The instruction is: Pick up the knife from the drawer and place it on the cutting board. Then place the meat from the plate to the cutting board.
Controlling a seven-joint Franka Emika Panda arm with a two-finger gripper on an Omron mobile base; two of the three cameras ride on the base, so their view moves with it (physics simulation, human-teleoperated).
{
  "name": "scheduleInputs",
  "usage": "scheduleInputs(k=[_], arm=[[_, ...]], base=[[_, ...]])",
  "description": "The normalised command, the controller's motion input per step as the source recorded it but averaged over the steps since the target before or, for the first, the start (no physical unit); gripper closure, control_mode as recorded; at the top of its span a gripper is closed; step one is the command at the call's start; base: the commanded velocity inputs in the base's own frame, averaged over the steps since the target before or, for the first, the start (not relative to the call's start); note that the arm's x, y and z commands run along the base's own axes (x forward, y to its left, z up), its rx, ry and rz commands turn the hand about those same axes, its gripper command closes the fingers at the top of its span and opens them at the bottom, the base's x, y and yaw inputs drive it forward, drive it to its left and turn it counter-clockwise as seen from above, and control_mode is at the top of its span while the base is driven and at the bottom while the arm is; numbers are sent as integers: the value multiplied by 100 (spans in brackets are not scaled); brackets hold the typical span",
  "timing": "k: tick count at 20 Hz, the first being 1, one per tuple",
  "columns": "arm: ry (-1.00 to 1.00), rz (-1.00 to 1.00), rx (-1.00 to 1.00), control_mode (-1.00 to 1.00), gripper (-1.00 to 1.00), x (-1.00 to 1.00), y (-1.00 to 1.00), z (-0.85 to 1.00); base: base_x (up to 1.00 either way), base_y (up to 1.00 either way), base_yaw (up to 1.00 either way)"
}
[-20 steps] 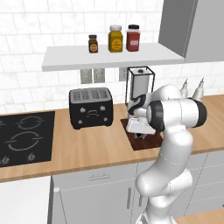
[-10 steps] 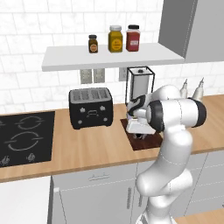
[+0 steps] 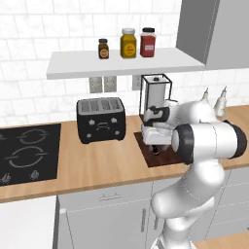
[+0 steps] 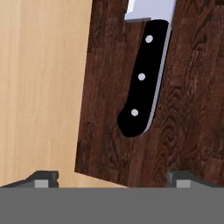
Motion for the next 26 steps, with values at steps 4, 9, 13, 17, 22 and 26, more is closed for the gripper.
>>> scheduleInputs(k=[4,9,13,17,22,26], arm=[[-10,3,0,-100,-100,-74,0,82],[-6,9,0,-100,-100,-99,0,63],[0,14,0,-100,-100,-99,2,57],[0,16,-2,-100,-100,-100,27,50],[0,17,-1,-100,-100,-66,19,71],[-7,18,0,-100,-100,-69,21,60]], base=[[0,0,0],[0,0,0],[0,0,0],[0,0,0],[0,0,0],[0,0,0]])
